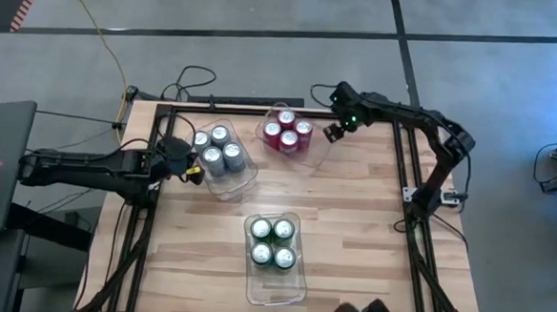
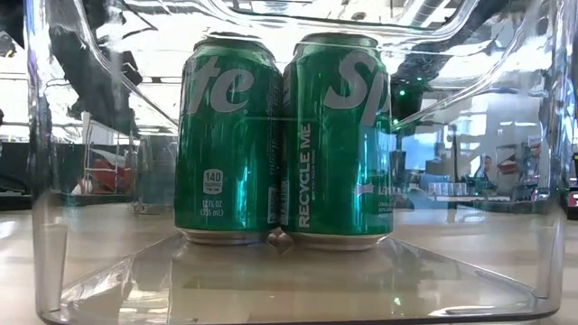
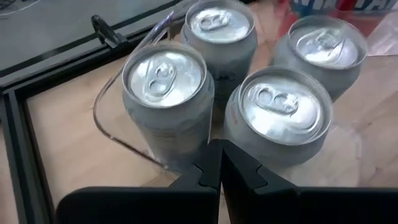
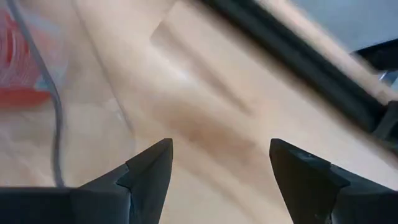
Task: Sort soda cans
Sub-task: Move the top right transparent bin to the top center of the table, then adjust the transparent bins on the table
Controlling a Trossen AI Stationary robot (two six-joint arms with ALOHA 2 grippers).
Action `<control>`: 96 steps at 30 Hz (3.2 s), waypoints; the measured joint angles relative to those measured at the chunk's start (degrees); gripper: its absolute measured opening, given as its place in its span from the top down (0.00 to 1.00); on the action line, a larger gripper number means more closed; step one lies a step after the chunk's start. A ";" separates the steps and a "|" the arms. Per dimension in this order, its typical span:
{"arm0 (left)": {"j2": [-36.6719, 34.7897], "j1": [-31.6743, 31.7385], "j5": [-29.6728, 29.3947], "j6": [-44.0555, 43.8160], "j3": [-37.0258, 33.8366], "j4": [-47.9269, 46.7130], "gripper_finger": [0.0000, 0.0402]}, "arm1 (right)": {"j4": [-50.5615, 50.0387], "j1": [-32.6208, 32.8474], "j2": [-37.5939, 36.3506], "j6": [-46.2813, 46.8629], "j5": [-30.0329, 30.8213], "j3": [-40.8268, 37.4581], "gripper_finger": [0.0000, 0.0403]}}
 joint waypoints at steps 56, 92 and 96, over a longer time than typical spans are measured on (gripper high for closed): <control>7.30 -6.92 -5.26 -33.35 -8.39 -11.21 1.00 | 21.20 29.46 -30.02 4.28 20.24 -12.66 0.29; 7.36 24.43 17.39 40.33 -19.78 42.23 1.00 | 17.03 28.77 -29.19 4.30 21.49 -13.03 0.29; 7.39 26.09 20.15 43.50 -19.80 45.08 1.00 | 17.17 26.75 -29.17 4.90 21.45 -14.54 0.29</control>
